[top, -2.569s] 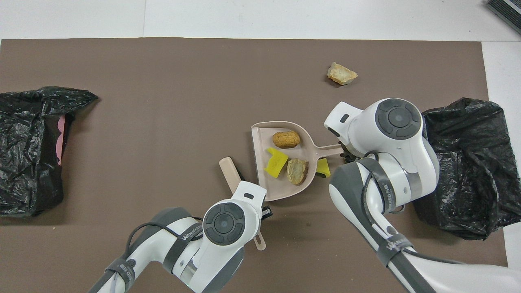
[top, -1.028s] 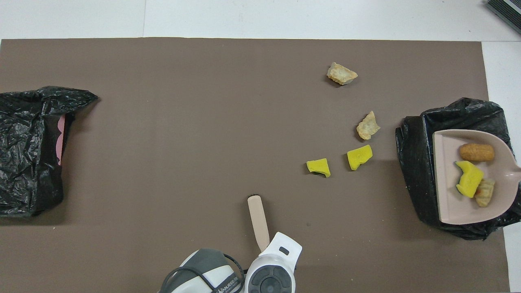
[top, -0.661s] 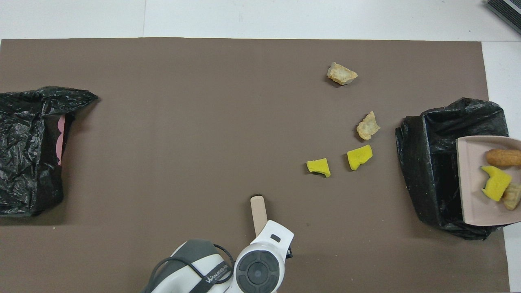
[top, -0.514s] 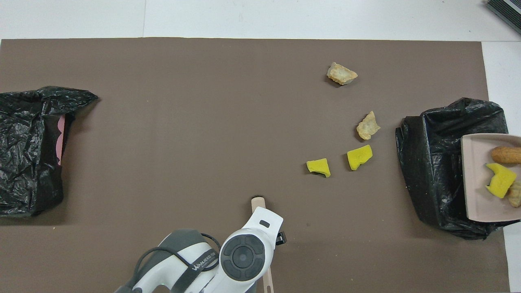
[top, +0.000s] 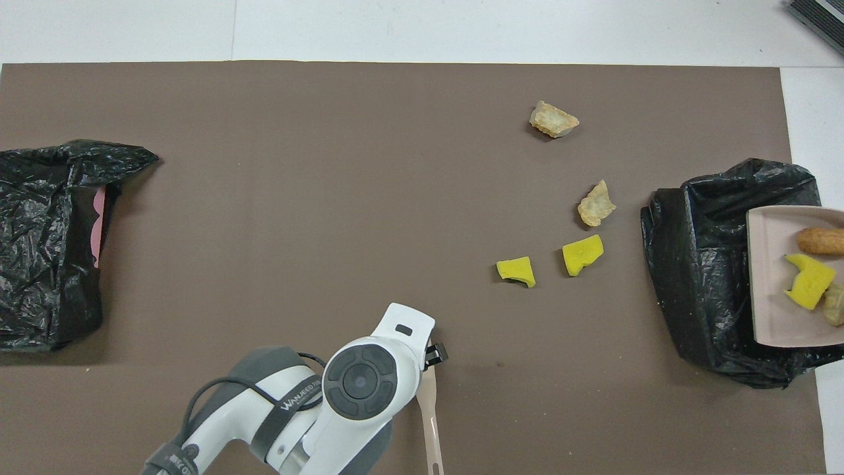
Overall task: Sweep and dump trash in bin
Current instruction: 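Tip the dustpan over the bag while the left gripper withdraws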
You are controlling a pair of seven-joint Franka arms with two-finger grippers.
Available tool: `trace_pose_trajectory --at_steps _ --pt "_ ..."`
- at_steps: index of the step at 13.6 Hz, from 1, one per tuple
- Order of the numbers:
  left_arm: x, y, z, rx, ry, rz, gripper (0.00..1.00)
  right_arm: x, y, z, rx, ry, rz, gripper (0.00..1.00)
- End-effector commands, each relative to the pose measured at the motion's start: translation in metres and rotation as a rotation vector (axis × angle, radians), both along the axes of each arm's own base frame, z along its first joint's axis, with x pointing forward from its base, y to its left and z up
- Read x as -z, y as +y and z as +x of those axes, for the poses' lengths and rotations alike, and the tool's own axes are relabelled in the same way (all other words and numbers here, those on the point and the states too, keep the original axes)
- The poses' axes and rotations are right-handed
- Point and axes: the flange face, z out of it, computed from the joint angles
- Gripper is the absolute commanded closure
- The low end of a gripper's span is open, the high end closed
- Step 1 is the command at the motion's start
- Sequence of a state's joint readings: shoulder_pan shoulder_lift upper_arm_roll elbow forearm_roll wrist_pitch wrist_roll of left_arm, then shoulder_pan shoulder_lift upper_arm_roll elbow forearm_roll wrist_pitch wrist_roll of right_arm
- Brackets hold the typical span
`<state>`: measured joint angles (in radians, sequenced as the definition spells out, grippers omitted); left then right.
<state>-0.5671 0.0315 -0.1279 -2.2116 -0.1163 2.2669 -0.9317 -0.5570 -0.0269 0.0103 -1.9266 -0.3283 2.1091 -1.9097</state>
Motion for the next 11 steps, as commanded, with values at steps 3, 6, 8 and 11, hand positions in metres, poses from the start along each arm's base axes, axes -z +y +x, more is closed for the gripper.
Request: trace_pose_trajectory --at_steps 3,6,8,11 --pt "0.004 0.062 0.078 0.085 -0.035 -0.001 0.0 -0.011 0.029 -0.023 0.053 0.002 -0.112 1.0" --pt "-0.012 0.103 0.113 0.159 -0.093 0.015 0.0 -0.007 0.055 -0.029 0.057 -0.002 -0.204 1.0" --pt "-0.041 0.132 0.139 0.178 -0.129 0.01 0.0 -0.005 0.074 -0.024 0.057 -0.007 -0.279 1.0" --pt "-0.078 0.168 0.161 0.334 -0.129 0.018 0.0 -0.01 0.107 -0.023 0.059 -0.021 -0.371 1.0"
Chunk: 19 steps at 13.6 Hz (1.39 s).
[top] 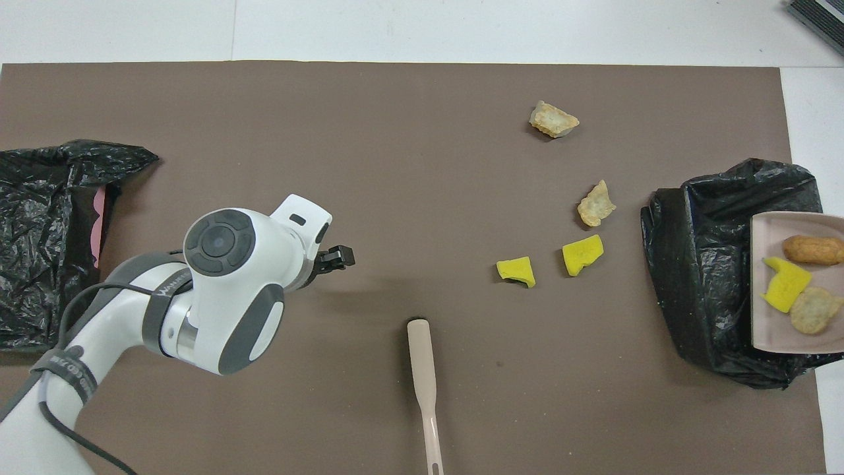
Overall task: Sweep and dump trash in bin
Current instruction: 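Tip the dustpan over the bag while the left gripper withdraws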
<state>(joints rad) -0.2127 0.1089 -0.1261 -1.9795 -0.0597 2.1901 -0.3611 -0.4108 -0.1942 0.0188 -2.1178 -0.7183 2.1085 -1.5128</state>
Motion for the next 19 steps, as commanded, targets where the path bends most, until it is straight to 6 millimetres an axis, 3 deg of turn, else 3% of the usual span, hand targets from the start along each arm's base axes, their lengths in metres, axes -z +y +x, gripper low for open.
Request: trace_pose_trajectory --at_steps 1,4,7,11,14,19 --pt "-0.033 0.035 0.019 0.116 0.002 0.03 0.0 -0.009 0.029 -0.009 -0.002 -0.009 -0.089 1.0" --pt "-0.064 0.066 0.028 0.191 0.03 0.044 0.0 -0.022 0.053 -0.009 -0.025 0.034 -0.163 1.0" --pt "-0.088 0.087 0.029 0.291 0.054 0.098 0.0 -0.052 0.052 -0.015 -0.011 0.042 -0.202 1.0" --pt "-0.128 0.109 0.01 0.314 0.075 0.133 0.0 -0.089 0.048 -0.013 -0.04 0.049 -0.223 1.0" --pt "-0.135 0.123 0.007 0.273 0.074 0.133 0.0 -0.107 0.05 -0.008 -0.029 0.015 -0.216 1.0" --pt "-0.137 0.131 0.006 0.262 0.072 0.13 0.0 -0.094 0.077 0.005 0.034 -0.088 -0.013 1.0"
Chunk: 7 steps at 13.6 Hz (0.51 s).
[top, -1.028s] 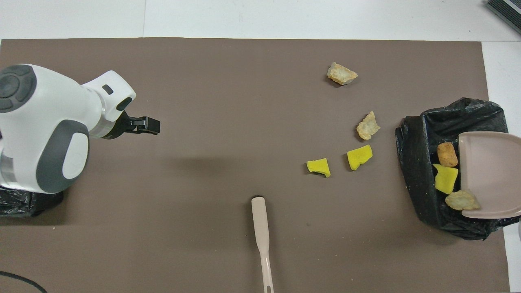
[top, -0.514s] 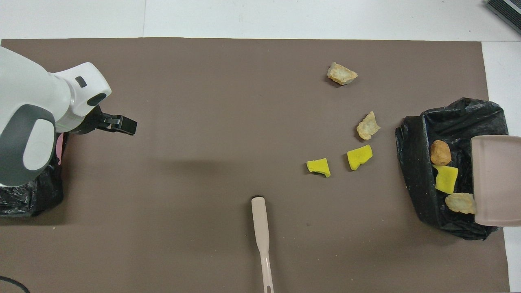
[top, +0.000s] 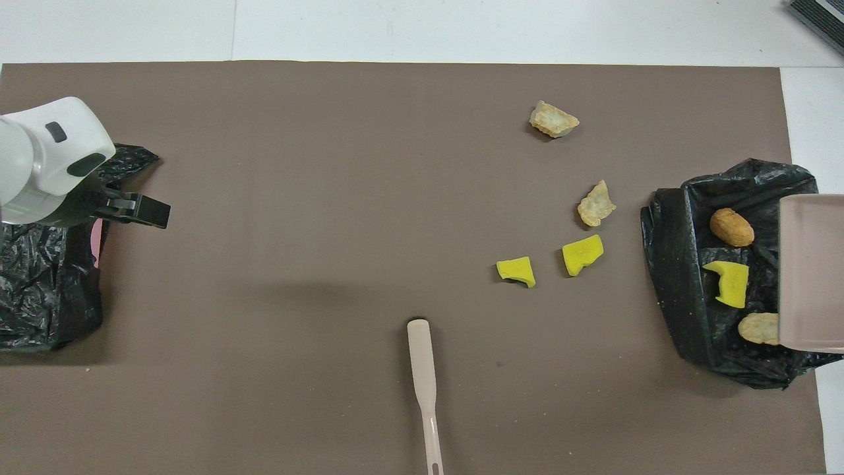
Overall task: Sweep and dump trash in bin
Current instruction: 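Tip the dustpan over the bag while the left gripper withdraws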
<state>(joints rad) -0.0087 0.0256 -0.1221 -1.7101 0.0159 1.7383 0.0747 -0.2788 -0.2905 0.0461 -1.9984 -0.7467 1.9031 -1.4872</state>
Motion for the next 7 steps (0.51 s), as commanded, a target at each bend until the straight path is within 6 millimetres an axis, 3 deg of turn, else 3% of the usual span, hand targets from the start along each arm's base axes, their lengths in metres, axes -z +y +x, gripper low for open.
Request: trace_pose_trajectory --at_steps 1,4,7 --pt "-0.003 0.008 -0.005 -0.005 0.006 0.011 0.0 0.001 0.026 0.013 0.049 -0.064 0.102 1.0" --pt "-0.017 0.021 -0.008 -0.032 -0.022 0.0 0.0 0.003 0.078 0.026 0.088 -0.151 0.206 1.0" --pt "-0.025 0.038 -0.026 -0.079 -0.038 -0.039 0.0 0.004 0.132 0.042 0.184 -0.255 0.353 1.0"
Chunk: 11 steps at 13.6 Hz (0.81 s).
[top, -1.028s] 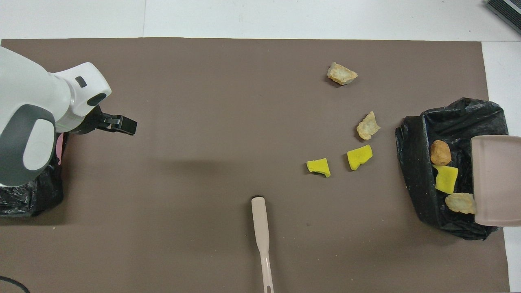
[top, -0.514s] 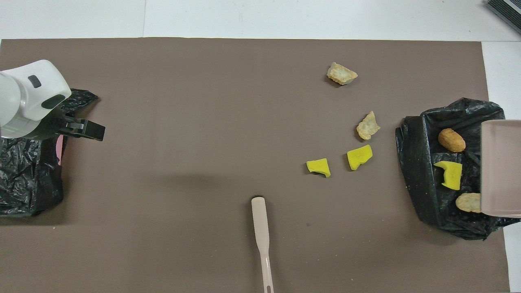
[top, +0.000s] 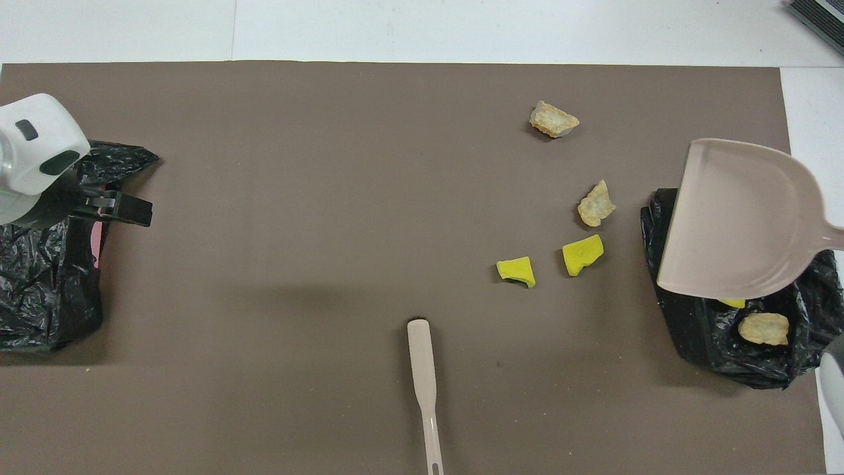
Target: Sweep and dump trash in bin
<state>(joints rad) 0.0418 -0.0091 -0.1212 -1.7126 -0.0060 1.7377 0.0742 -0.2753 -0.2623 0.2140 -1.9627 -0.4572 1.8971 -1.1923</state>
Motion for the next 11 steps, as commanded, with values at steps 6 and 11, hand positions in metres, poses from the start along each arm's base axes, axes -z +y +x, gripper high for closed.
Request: trace_pose_trajectory --at_steps 6,11 --pt "-0.012 0.01 -0.025 -0.022 -0.009 -0.017 0.0 0.008 0.142 0.059 0.47 -0.207 0.336 1.0" --pt "-0.049 0.011 -0.045 -0.019 -0.024 -0.01 0.0 0.051 0.245 0.102 0.824 -0.22 0.459 1.0"
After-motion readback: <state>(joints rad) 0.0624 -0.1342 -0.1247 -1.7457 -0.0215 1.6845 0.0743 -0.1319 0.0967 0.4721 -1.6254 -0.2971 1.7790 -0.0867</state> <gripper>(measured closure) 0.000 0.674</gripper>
